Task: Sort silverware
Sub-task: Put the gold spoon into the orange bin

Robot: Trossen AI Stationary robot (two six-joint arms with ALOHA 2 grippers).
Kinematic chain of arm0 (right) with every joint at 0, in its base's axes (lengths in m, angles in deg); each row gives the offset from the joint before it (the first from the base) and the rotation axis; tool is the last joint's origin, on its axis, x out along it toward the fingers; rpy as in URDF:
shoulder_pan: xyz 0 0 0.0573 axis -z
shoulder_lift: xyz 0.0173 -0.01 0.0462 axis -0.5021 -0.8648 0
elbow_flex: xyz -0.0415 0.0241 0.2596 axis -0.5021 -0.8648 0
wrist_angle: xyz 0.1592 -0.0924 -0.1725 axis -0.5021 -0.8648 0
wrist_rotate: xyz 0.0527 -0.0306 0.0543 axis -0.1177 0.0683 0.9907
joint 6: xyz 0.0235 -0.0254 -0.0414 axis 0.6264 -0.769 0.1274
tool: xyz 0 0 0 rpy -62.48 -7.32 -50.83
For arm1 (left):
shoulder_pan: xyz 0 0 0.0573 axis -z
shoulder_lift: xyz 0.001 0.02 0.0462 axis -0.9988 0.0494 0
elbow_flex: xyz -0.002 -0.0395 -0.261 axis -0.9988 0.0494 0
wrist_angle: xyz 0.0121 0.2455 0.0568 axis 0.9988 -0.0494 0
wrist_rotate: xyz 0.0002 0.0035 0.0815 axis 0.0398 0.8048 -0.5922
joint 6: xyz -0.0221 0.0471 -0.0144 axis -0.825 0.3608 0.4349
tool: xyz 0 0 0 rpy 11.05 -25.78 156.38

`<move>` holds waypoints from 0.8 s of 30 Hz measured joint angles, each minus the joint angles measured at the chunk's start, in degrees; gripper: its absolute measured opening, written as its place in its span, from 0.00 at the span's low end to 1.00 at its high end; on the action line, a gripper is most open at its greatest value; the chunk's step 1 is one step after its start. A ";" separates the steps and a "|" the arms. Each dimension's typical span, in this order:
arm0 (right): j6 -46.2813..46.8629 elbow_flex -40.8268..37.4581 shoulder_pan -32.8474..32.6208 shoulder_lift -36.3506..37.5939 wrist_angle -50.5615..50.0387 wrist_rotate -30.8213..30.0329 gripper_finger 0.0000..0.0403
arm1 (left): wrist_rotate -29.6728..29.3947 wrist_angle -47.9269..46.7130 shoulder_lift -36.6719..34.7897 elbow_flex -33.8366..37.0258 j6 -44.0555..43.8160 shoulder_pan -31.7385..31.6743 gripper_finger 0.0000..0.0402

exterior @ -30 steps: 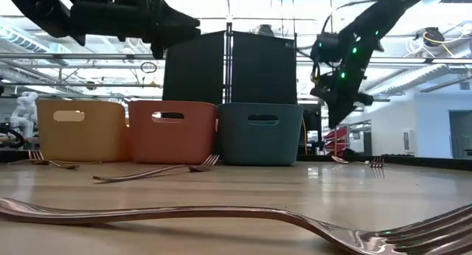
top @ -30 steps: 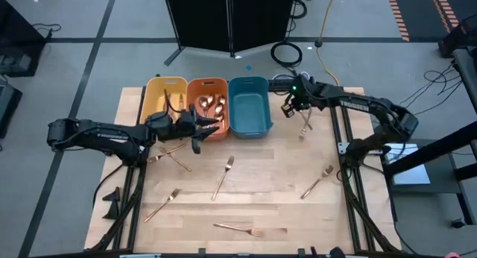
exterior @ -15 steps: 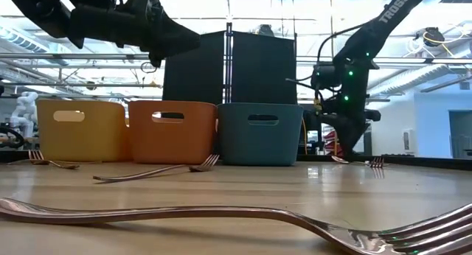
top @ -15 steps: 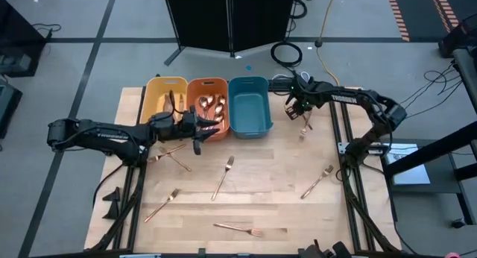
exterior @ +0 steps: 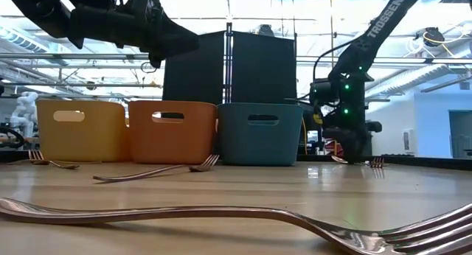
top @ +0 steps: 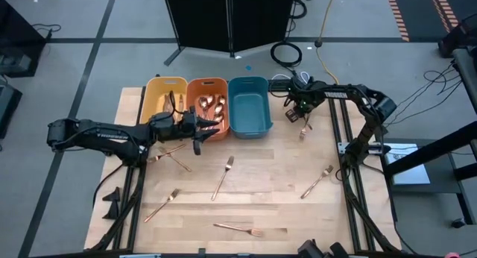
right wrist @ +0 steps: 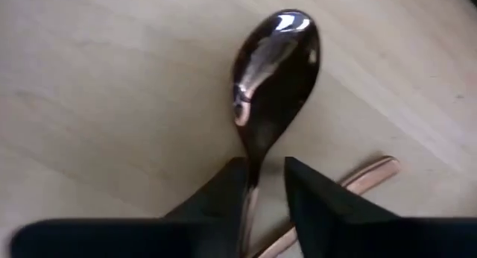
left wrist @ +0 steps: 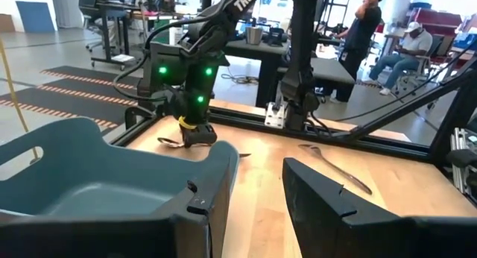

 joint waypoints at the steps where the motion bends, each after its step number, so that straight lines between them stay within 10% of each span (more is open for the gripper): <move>1: 0.04 0.00 0.00 -0.05 0.02 0.55 0.16 | 0.00 -0.06 0.00 0.00 0.00 0.00 0.30; 4: 1.21 -0.08 -0.04 0.12 0.29 1.13 0.03 | 0.00 -0.11 0.00 0.01 0.02 0.00 0.30; 24: 7.76 -2.69 -1.16 17.58 22.94 9.99 0.00 | 0.17 -0.39 0.02 0.02 -0.36 -0.01 0.30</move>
